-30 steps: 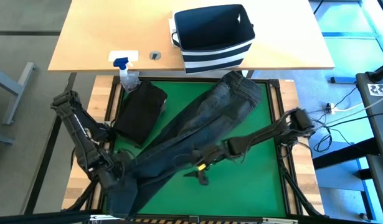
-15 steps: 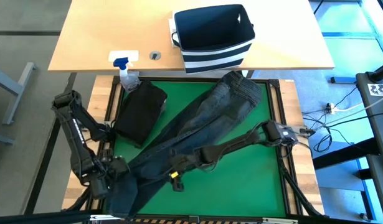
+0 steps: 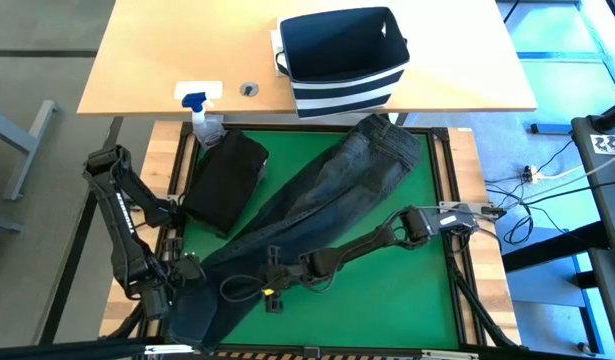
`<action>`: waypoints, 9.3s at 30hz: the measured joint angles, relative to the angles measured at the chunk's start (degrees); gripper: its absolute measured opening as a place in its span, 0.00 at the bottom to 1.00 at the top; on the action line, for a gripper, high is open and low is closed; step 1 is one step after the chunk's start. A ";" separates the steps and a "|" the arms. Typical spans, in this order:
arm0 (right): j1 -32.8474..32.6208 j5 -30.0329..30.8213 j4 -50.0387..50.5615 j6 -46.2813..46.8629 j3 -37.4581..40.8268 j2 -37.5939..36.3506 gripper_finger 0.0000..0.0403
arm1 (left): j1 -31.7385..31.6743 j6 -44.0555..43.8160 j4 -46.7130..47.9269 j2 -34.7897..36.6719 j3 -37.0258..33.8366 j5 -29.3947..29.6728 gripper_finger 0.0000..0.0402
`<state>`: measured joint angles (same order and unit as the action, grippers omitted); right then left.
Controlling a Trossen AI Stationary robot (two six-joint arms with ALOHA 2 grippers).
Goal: Fold Laundry from Bin
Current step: Fold the blue pants
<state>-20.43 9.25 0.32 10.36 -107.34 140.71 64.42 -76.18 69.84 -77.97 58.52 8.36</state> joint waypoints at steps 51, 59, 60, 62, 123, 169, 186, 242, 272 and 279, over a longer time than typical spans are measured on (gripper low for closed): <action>-0.54 -23.73 28.65 3.24 -0.09 -10.37 0.03 | 0.45 9.30 3.57 3.69 4.66 -4.82 0.03; -0.50 -25.56 32.13 10.53 0.21 -10.35 0.11 | 0.63 9.66 6.57 3.75 4.59 -12.85 0.17; -0.47 -25.80 32.13 11.29 0.19 -10.37 0.14 | 0.63 9.42 5.99 3.79 4.59 -14.48 0.20; -0.30 -26.90 31.32 12.53 0.21 -10.47 0.20 | 0.81 8.28 4.05 3.81 4.59 -16.63 0.25; -2.05 0.37 60.65 6.24 14.37 -26.99 0.41 | -17.35 1.03 -9.69 4.03 -1.40 -2.74 0.01; 34.46 -3.31 19.52 -19.16 59.99 -66.79 0.41 | -39.32 5.39 -9.16 5.42 15.43 4.96 0.35; 33.59 -21.95 20.76 -10.63 60.01 -58.10 0.41 | -77.59 39.25 -30.88 3.34 -1.59 -10.71 0.35; 33.70 -11.16 24.39 -10.37 58.90 -58.38 0.41 | -80.97 57.10 -17.56 -8.35 8.11 -13.52 0.25; 56.46 -19.55 17.58 -32.07 57.15 -41.75 0.41 | -30.28 -8.22 -38.86 -7.45 -6.33 -6.53 0.27; 62.36 -18.99 20.86 -33.38 57.19 -41.71 0.41 | -22.31 -13.70 -49.96 -15.39 -11.54 -13.47 0.27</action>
<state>41.93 -9.74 21.18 -23.03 -50.15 99.00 42.12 -89.89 19.89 -93.37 46.98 -5.10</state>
